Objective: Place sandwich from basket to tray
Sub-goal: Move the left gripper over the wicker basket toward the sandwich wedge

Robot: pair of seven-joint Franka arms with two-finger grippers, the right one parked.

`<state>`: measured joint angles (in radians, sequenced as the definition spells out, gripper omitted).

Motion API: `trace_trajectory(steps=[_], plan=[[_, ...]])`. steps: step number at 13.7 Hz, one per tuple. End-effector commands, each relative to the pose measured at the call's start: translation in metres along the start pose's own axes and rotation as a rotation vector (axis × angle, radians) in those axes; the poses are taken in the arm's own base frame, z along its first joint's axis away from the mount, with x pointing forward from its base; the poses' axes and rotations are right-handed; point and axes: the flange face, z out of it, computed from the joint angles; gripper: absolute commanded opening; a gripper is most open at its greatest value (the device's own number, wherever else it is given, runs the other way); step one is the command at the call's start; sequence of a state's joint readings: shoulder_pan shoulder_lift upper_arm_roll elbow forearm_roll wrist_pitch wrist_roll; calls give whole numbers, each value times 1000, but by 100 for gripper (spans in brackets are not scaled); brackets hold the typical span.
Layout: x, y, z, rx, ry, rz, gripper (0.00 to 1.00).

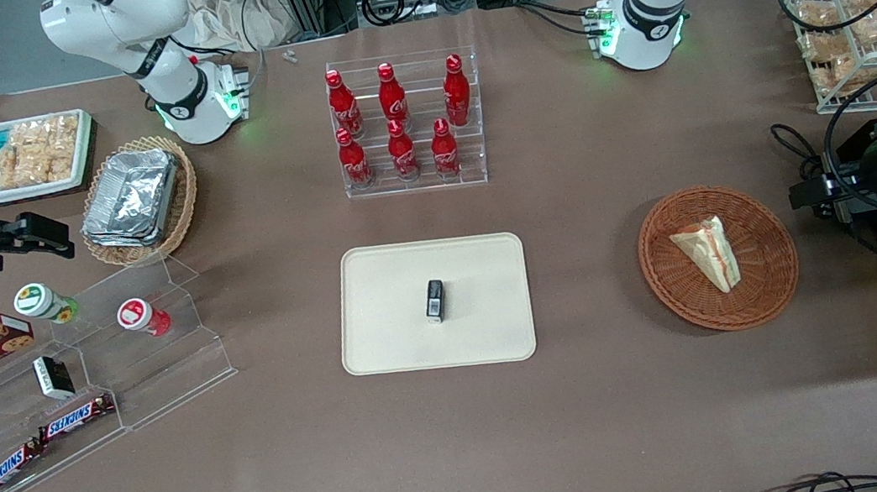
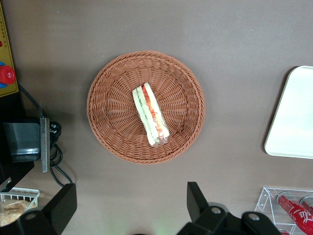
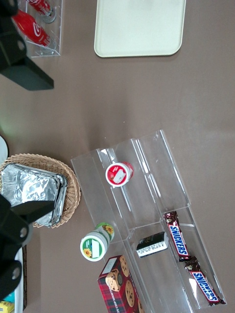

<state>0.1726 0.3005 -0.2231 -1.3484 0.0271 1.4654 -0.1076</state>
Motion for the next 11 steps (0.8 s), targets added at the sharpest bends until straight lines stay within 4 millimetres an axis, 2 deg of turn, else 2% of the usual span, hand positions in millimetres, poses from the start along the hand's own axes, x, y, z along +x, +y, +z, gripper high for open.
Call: trace_trajectory(steps=[1, 4, 6, 9, 11], plan=[[4, -3, 4, 3, -18, 11, 100], [7, -3, 7, 0, -24, 10, 100], [7, -3, 18, 3, -45, 8, 100], [8, 0, 74, 21, -98, 5, 99], [1, 4, 102, 27, -83, 4, 99]])
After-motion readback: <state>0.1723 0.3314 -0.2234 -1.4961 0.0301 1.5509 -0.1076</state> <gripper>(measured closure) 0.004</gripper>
